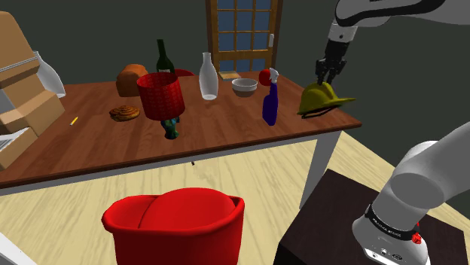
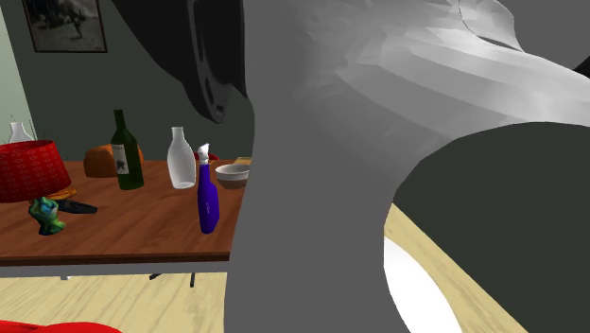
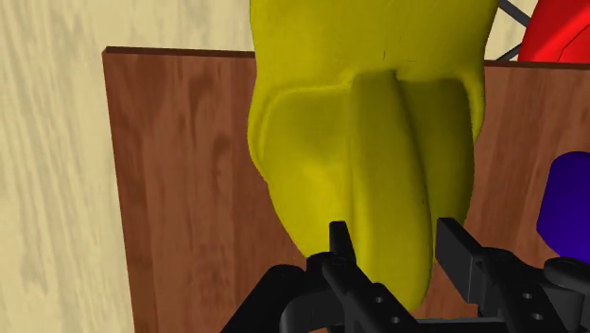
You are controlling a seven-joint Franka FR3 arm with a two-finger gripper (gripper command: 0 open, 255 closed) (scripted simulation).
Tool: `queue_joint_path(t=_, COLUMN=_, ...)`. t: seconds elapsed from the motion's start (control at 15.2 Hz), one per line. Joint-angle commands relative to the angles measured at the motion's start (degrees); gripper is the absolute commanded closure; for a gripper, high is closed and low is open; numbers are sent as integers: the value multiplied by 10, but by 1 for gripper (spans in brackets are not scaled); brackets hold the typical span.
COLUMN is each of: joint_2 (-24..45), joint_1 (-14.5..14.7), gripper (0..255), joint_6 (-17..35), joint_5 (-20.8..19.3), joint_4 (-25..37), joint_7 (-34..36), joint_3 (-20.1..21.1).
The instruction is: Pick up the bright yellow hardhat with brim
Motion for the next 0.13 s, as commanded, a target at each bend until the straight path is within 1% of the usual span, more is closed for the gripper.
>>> queue_joint_path(t=0.0, joint_2=2, joint_1=1, gripper=255, joint_6=-10, joint_5=1, joint_4=13, joint_7=0, joint_3=0)
queue_joint_path(t=0.07, joint_2=2, joint_1=1, gripper=255, joint_6=-10, joint_5=1, joint_4=13, joint_7=0, joint_3=0)
